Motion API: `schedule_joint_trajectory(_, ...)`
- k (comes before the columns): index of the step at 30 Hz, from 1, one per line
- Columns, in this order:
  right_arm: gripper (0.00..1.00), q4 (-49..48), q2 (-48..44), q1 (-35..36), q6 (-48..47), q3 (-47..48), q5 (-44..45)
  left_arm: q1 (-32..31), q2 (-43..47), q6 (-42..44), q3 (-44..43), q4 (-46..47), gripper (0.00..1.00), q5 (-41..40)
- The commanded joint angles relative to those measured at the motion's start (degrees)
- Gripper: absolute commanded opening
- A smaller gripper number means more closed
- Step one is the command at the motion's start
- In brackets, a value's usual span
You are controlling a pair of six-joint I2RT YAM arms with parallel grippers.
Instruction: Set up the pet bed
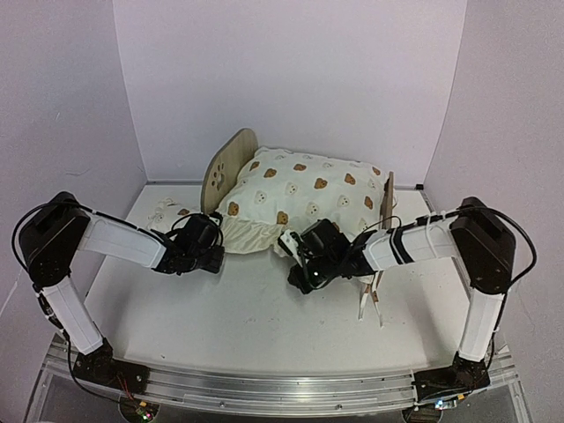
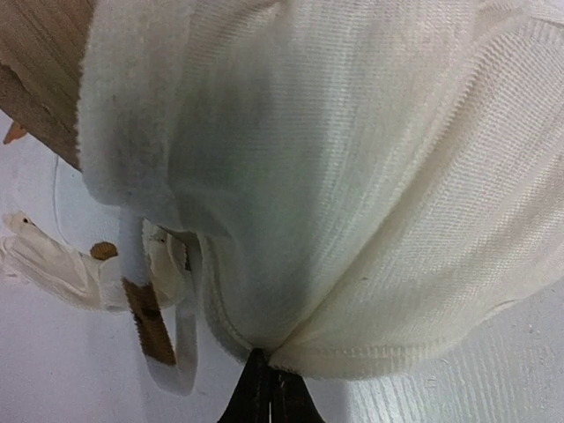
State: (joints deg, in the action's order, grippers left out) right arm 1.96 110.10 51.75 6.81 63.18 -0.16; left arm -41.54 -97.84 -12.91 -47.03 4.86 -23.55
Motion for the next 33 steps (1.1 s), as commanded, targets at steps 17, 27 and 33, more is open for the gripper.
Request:
schedule_joint_trajectory(17,0.89,41.57,-18.21,-30.42,15.41,15.24,11.97,28.79,18.39,-10.39,-15.21,-18.09,0.78,22.74)
schedule_joint_trajectory(27,0.47,42.95,-5.96,-37.14,7.96,23.11,6.72,33.74,-5.45,-5.96,-30.84,-20.64,0.72,18.74)
schedule_joint_trajectory(33,0.00,43.19,-0.83,-46.43,-1.74,25.32,3.37,33.72,-8.42,-2.93,-31.96,-22.22,0.71,16.38)
